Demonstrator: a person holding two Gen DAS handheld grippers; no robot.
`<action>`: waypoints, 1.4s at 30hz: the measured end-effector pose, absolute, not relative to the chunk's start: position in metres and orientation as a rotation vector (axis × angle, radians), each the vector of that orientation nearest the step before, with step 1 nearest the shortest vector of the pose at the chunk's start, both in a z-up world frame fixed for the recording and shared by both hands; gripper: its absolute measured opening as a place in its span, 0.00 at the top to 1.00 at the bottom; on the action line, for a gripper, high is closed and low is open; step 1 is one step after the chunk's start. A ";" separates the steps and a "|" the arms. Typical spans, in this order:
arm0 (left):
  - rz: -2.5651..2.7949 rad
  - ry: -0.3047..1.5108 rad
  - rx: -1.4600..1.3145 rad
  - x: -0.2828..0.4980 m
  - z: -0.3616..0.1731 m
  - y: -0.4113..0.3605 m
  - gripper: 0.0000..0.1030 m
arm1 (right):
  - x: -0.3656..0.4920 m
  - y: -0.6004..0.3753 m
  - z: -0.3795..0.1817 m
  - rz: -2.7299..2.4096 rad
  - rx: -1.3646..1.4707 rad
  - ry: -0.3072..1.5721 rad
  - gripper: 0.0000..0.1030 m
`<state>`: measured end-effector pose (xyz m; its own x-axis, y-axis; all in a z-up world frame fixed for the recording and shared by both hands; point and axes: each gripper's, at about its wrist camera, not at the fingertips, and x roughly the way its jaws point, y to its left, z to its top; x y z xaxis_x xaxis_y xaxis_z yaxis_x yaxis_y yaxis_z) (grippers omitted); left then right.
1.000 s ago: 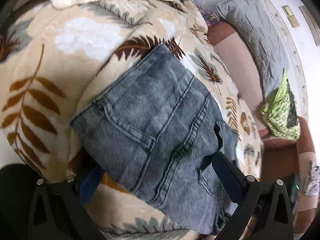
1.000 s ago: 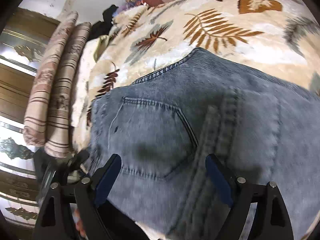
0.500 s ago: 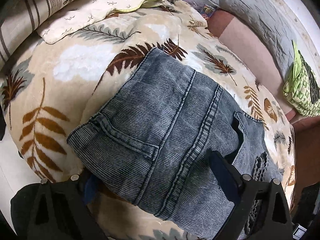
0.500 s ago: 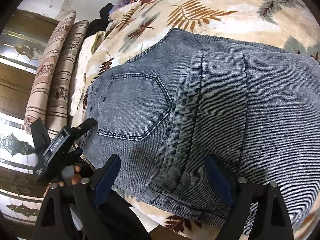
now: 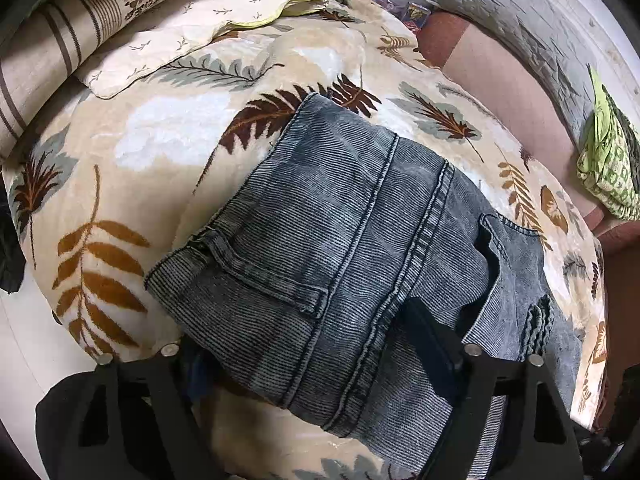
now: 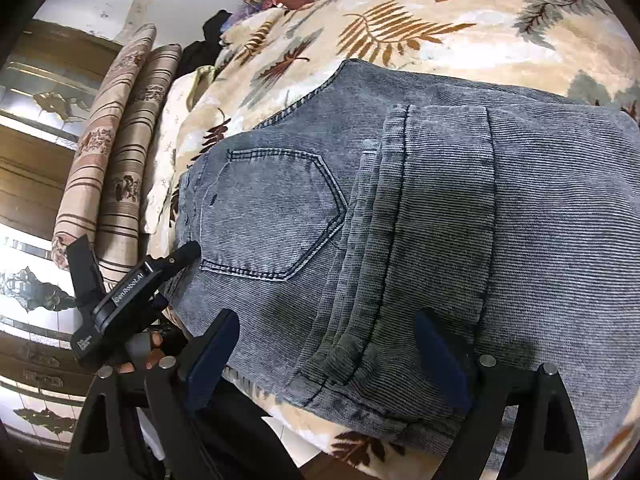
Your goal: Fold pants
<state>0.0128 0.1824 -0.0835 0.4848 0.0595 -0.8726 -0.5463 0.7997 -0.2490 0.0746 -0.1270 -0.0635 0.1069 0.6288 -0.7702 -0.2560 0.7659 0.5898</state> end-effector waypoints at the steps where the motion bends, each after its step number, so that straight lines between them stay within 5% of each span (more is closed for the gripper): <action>1: 0.389 1.005 -0.545 0.012 -0.083 0.183 0.27 | 0.074 -0.128 -0.058 0.674 0.363 1.298 0.12; 6: 0.368 0.986 -0.505 0.011 -0.074 0.178 0.56 | 0.071 -0.138 -0.042 0.687 0.386 1.220 0.12; 8: 0.390 0.957 -0.444 0.010 -0.061 0.170 0.78 | 0.080 -0.142 -0.079 0.645 0.386 1.321 0.12; 16: 0.355 0.829 -0.214 0.021 -0.007 0.115 0.85 | 0.064 -0.248 -0.050 0.555 0.661 1.122 0.12; 26: 0.017 0.648 0.326 0.012 0.025 -0.091 0.85 | 0.022 -0.367 -0.074 0.381 0.854 1.035 0.12; 30: -0.307 0.885 0.410 0.017 -0.039 -0.163 0.76 | 0.014 -0.384 -0.079 0.348 0.881 1.023 0.12; 31: -0.379 1.018 0.432 0.020 -0.065 -0.175 0.64 | 0.013 -0.387 -0.082 0.339 0.883 1.032 0.12; 32: -0.393 1.089 0.474 0.018 -0.081 -0.182 0.63 | 0.012 -0.388 -0.083 0.332 0.886 1.041 0.12; 36: -0.473 0.920 0.434 -0.011 -0.033 -0.165 0.52 | 0.010 -0.391 -0.083 0.334 0.868 1.052 0.12; 40: -0.311 0.737 0.238 -0.021 0.031 -0.091 0.23 | 0.014 -0.377 -0.078 0.367 0.865 1.057 0.12; 42: -0.148 0.713 0.164 -0.014 0.037 -0.049 0.20 | 0.014 -0.359 -0.071 0.425 0.858 1.066 0.12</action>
<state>-0.0143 -0.0491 0.0372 0.7467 -0.0787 -0.6605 0.1901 0.9768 0.0986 0.0143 -0.3589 -0.0711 0.4466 0.6781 -0.5837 0.0900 0.6150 0.7834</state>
